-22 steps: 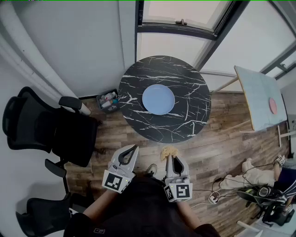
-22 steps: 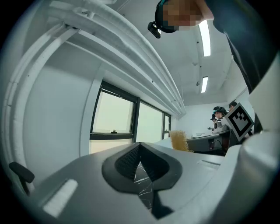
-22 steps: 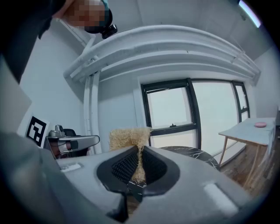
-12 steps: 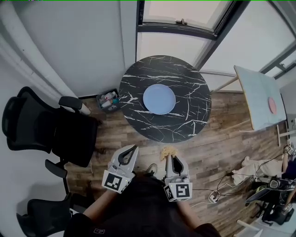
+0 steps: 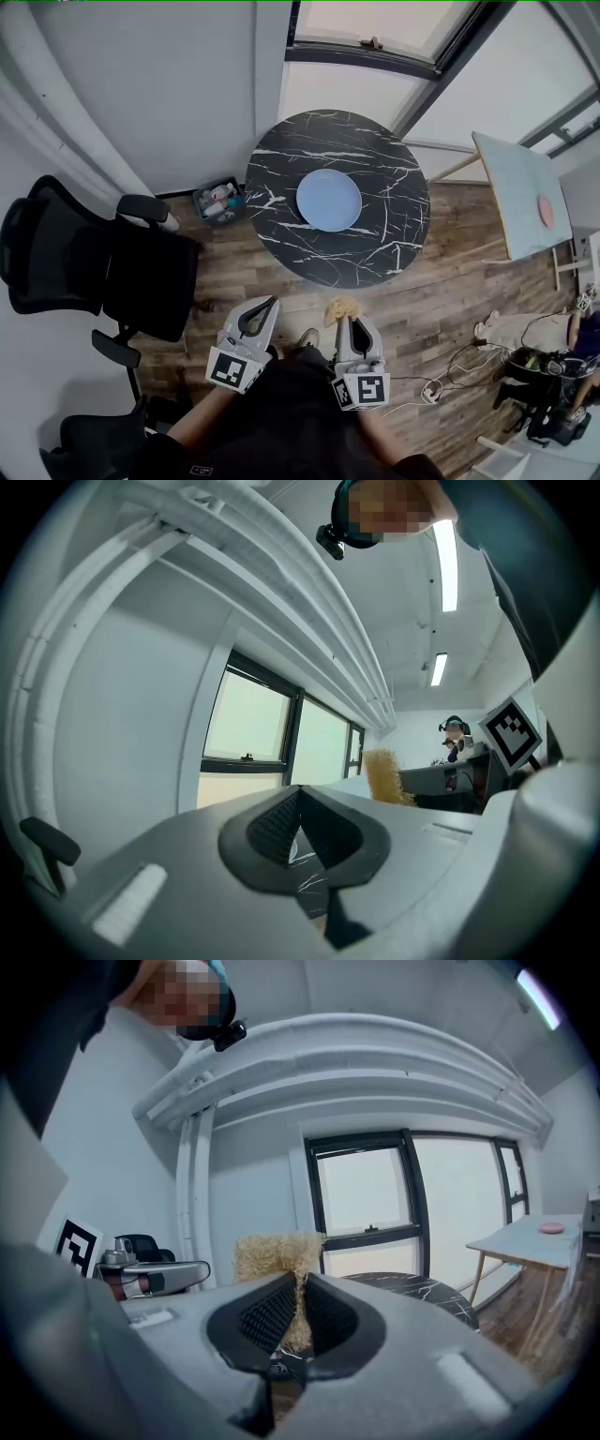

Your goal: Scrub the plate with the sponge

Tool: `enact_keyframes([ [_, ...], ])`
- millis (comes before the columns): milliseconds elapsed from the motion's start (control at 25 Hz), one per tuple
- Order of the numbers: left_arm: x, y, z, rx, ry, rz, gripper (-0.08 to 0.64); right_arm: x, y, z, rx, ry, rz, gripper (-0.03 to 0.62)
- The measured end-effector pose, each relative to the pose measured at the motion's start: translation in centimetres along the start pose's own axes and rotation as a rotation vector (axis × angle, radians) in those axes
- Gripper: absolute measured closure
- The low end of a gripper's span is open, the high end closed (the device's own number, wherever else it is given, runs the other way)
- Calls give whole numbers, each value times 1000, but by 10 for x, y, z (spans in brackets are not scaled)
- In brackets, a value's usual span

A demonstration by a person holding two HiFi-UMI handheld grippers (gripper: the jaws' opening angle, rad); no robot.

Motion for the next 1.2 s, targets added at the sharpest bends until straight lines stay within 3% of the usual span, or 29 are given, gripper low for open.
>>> enact_keyframes([
  [240,-25,-1,12,-28,-17,5,558,-23,-4,-4,-27,-39,6,568],
  [560,-45,-6,-9,-50,-25,25,558,-28,-9,-34,-36,-12,22,568],
  [1040,-67,31,-118,6,36,-18,558,66,6,-125,27,10,3,566],
  [1200,-64,25,-158,-22,54,-18,558,101,-2,-149,17,28,-16,566],
])
Point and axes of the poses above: the fingertips, and each gripper's own axes: z backward along the fingers, x to its right, y out of its top, the point moved 1 cm from there along z, backward along the fingers, and after that the axes turned 14 degrees about z, right-handed, at the moved point
